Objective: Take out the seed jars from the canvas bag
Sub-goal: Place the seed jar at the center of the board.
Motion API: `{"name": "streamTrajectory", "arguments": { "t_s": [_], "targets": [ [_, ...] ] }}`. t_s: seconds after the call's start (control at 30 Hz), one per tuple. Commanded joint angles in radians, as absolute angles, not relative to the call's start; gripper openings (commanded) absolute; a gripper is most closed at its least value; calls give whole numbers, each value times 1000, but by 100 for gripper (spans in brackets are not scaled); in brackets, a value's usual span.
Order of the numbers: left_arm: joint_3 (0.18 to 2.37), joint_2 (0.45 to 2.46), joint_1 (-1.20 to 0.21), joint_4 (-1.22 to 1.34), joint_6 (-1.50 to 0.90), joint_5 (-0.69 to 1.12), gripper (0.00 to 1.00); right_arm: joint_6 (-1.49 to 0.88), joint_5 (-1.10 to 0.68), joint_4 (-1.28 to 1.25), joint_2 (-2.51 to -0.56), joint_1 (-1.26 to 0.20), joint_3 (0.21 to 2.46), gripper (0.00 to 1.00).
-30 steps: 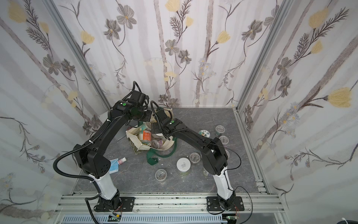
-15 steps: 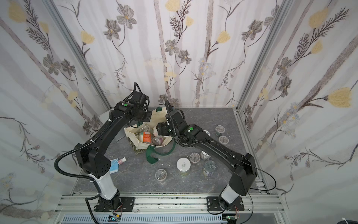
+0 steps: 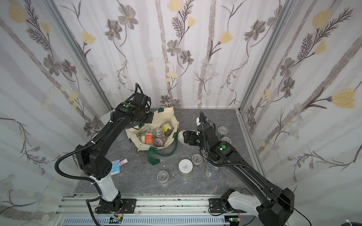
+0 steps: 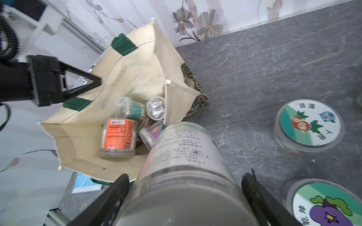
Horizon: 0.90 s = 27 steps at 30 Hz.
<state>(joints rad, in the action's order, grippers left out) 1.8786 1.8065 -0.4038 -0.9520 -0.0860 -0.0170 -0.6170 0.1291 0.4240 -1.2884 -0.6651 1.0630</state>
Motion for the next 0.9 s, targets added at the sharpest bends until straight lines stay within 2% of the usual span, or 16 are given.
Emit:
{"name": "streamTrajectory", "arguments": {
  "t_s": [0.0,0.4,0.67,0.83,0.87],
  "targets": [
    [1862,1777,-408,-920,-93,7,0,-615,140,433,-1324,-633,1067,75],
    [1785,1687,-465,-842,-58,-48,0,-537,240,554,-1722,-611,1270,76],
    [1786,1701,-469,-845,-55,-51,0,-522,275,577,-1862,-605,1299,78],
    [1787,1710,-470,-848,-51,-55,0,-518,263,581,-1859,-603,1292,100],
    [1787,1709,-471,-847,-51,-56,0,-518,262,583,-1845,-604,1290,100]
  ]
}}
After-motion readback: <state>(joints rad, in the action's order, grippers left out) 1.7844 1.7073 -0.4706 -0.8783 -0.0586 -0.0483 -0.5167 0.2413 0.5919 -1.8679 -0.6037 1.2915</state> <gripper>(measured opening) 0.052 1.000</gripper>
